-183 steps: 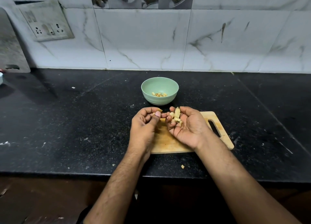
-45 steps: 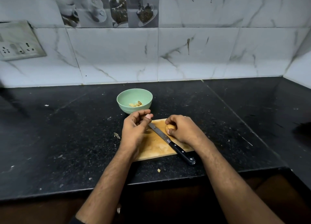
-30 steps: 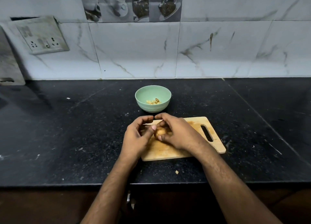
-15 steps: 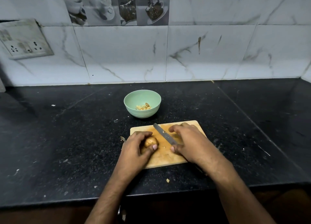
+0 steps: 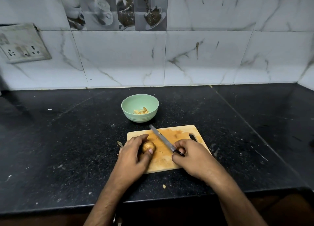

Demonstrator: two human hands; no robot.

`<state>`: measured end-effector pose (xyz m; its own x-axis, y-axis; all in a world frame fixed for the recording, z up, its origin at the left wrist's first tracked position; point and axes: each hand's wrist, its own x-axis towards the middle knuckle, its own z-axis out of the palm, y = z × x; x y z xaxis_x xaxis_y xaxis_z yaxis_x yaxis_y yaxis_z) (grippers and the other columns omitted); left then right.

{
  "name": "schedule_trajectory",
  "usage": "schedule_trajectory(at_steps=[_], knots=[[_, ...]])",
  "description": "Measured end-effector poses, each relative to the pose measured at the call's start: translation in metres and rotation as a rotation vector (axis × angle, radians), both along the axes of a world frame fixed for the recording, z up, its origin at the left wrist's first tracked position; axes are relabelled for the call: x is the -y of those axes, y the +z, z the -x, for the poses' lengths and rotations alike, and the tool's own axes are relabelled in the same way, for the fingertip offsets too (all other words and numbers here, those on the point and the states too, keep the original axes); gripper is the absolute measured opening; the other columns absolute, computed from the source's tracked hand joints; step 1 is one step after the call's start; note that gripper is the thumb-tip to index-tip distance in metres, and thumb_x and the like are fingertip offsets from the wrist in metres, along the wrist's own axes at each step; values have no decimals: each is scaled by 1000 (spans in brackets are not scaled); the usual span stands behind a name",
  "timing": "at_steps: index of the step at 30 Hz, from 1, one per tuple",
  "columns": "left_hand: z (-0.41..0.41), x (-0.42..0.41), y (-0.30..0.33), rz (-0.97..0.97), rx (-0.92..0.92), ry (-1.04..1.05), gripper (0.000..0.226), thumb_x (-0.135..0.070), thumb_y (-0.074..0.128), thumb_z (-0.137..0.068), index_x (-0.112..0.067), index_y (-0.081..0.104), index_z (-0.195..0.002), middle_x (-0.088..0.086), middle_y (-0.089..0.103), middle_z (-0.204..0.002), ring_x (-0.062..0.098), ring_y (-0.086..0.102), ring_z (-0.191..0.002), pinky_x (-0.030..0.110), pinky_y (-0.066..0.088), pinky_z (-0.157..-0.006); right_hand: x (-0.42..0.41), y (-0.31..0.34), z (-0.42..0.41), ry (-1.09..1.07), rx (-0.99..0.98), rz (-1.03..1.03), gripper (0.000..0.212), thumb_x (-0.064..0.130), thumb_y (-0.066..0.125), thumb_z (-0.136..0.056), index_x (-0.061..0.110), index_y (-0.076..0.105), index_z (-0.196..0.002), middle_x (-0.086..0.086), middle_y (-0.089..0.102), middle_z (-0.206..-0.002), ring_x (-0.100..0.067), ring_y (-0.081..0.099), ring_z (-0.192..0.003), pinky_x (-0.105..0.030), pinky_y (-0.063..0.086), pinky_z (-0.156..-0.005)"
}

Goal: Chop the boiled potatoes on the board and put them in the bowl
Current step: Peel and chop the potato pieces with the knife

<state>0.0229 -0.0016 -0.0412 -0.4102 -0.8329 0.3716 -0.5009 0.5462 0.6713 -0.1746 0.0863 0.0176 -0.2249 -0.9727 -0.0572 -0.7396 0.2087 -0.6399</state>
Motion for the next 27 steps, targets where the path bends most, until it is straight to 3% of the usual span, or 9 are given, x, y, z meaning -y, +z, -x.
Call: schedule_trajectory(at_steps=[3,7,10,13,15,19,21,23,27], knots=[[0,0,0,13,12,0,44,-39,57,-90,-25,61,-131,-16,61,-122,3,54,-114,40,46,-103,-3,-4,-7,-8,194,89,26,21,67,-78,31,58,-100,9,52,-86,-7,51,-69,-28,48,-65],[1,1,1,24,8,18,34,-34,66,-94,-28,63,-127,-19,61,-117,2,56,-109,38,48,-98,-6,-5,-12,72,209,148,21,17,61,-87,32,50,-97,4,55,-84,-10,50,-62,-32,46,-57],[2,1,1,23,-12,33,39,-33,73,-90,-26,63,-127,-19,62,-114,4,56,-107,37,49,-96,-5,-4,-9,102,244,196,14,25,61,-97,35,53,-104,9,61,-83,-9,58,-71,-35,52,-72],[1,0,1,9,-29,29,43,-33,78,-86,-26,63,-126,-18,62,-112,5,57,-106,36,49,-95,-5,-5,-10,178,229,126,27,43,55,-101,42,53,-127,21,66,-109,4,60,-100,-31,51,-94],[1,1,0,-2,-36,29,48,-33,80,-83,-26,62,-127,-17,61,-112,4,57,-106,35,49,-94,-4,-7,-12,211,296,116,32,40,54,-103,45,51,-134,22,65,-120,4,57,-116,-31,45,-104],[1,1,0,-41,-74,37,57,-33,83,-80,-29,58,-131,-16,62,-112,2,57,-106,30,49,-94,-1,-11,-14,151,382,151,35,26,57,-103,45,56,-132,29,64,-122,9,53,-121,-27,40,-110],[1,1,-1,-38,-84,28,56,-31,82,-81,-28,57,-131,-15,63,-112,2,58,-106,28,49,-94,-2,-10,-14,127,419,167,36,23,57,-103,47,58,-128,33,65,-116,11,56,-114,-20,43,-103],[1,0,0,-26,-89,24,54,-28,80,-83,-26,57,-132,-14,63,-111,3,58,-105,26,48,-93,-2,-8,-16,129,555,165,34,21,57,-103,43,59,-129,24,67,-95,4,61,-91,-19,49,-82],[2,-1,2,-41,-117,27,55,-23,81,-83,-23,55,-131,-14,64,-109,1,59,-103,13,44,-88,-3,-9,-24,41,730,98,24,43,50,-101,33,66,-115,9,62,-83,-7,52,-72,-21,45,-61]])
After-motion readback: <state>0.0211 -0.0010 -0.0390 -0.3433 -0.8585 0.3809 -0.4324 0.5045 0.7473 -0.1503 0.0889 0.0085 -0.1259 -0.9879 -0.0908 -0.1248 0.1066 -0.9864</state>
